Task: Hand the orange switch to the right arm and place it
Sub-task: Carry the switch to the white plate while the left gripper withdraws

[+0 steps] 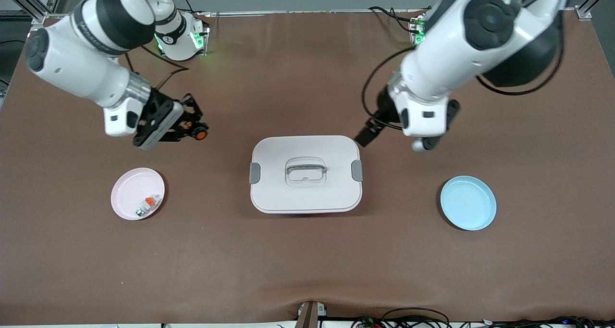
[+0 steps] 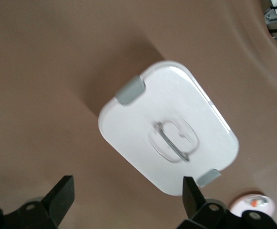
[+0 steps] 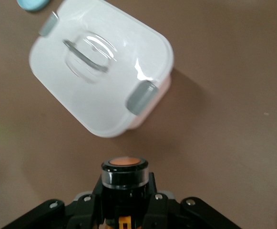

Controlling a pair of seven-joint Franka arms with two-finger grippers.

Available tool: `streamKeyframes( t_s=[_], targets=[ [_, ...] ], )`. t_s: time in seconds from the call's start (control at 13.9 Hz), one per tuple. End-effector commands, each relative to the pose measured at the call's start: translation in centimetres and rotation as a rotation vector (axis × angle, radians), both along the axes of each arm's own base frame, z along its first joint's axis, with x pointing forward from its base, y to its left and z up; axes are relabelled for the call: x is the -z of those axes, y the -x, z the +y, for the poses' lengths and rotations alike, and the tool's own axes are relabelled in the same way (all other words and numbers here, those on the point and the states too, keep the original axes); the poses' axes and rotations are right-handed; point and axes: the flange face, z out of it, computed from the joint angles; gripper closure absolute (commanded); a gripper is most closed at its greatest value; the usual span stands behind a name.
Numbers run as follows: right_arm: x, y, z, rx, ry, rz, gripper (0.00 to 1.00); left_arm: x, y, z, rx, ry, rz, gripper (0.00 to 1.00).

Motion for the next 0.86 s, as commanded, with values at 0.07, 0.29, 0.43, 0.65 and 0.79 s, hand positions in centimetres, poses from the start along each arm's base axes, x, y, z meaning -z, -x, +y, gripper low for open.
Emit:
streamKeyframes(
  t_s=[0.07, 0.29, 0.43, 0.65, 0.79],
  targets=[
    [2.2, -1.7, -6.2, -0.216, 0.121, -0.061, 1.00, -1.3, -1.5, 9.4, 0.276, -0.054, -0.030, 0.00],
    [4.1, -2.8, -10.4, -0.311, 0.201, -0.069, 1.00, -1.3, -3.2, 16.0, 0.433, -0.123, -0.066, 0.00],
    [5.1, -3.6, -12.6, -0.364, 0.238, -0.074, 1.00, -1.4, -3.8, 18.7, 0.549, -0.225, -0.090, 0.00],
    [6.5, -5.3, -15.2, -0.452, 0.280, -0.080, 1.00, -1.7, -4.7, 22.6, 0.749, -0.378, -0.093, 0.00],
    [7.9, -6.5, -17.0, -0.485, 0.284, -0.080, 1.00, -1.7, -5.1, 25.4, 0.786, -0.381, -0.085, 0.00]
  ],
)
